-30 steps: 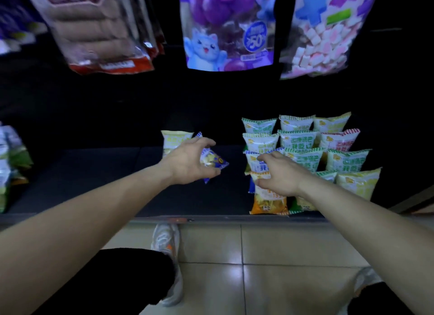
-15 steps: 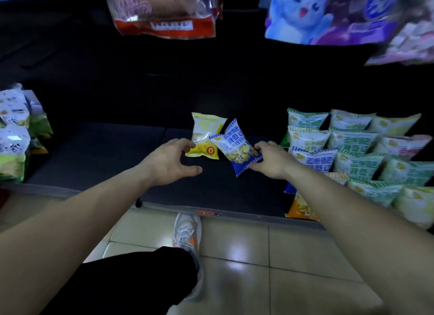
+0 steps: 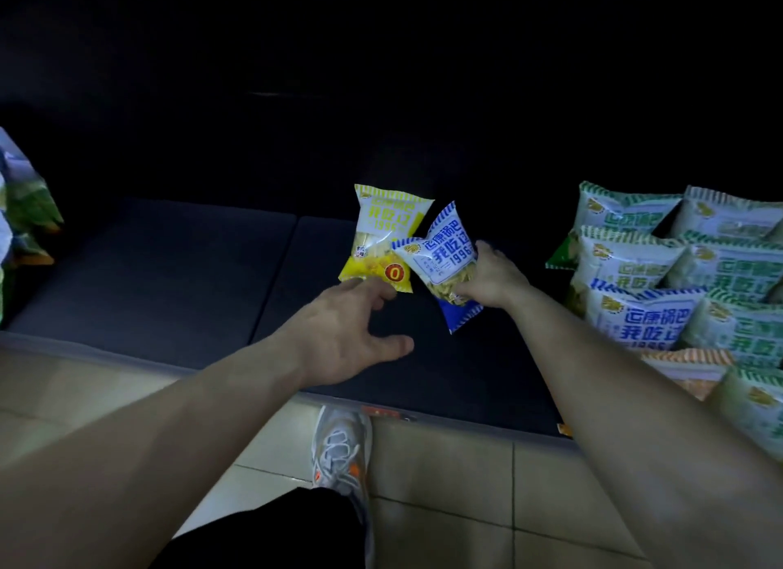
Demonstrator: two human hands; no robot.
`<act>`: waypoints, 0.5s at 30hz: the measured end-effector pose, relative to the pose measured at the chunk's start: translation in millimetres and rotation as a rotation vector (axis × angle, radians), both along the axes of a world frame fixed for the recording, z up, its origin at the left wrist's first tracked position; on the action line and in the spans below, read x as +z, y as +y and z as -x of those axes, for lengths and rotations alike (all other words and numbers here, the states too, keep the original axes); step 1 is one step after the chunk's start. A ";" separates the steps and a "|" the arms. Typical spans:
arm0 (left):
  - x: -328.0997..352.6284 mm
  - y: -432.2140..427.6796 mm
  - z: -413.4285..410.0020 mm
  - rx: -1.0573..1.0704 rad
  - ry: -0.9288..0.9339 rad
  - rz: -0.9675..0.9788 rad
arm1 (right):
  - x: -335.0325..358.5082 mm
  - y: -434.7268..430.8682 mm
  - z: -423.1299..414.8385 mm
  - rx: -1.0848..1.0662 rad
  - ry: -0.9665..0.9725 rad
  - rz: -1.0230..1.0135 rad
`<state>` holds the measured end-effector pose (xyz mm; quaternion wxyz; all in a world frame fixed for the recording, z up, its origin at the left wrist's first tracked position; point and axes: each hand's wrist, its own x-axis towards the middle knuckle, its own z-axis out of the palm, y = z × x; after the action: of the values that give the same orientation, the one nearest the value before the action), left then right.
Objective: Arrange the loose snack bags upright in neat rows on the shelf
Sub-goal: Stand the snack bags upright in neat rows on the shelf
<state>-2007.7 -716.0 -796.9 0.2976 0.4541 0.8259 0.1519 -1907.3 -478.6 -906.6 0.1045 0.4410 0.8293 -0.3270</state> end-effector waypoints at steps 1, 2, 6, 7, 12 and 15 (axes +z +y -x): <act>-2.1 -0.6 -1.3 -0.006 -0.003 0.015 | -3.3 2.0 0.5 -0.015 0.006 0.017; -3.6 -0.9 -2.3 -0.011 -0.003 0.024 | -6.4 3.2 0.6 -0.026 0.014 0.027; -3.8 -0.5 -0.8 -0.002 -0.006 0.042 | -9.3 0.9 -2.7 -0.002 -0.028 -0.107; -3.3 -0.4 -0.1 0.004 -0.008 0.049 | -8.6 -0.9 -4.7 0.010 -0.031 -0.141; 4.6 1.1 -1.6 -0.009 0.018 0.059 | -3.2 -15.9 -21.1 -0.019 0.094 -0.072; 15.0 0.6 -0.1 -0.035 0.052 0.061 | 16.5 -28.7 -37.7 -0.021 0.132 -0.055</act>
<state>-2007.7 -715.3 -781.9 0.2923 0.4628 0.8297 0.1094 -1869.5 -507.3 -890.2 0.0341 0.4299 0.8383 -0.3337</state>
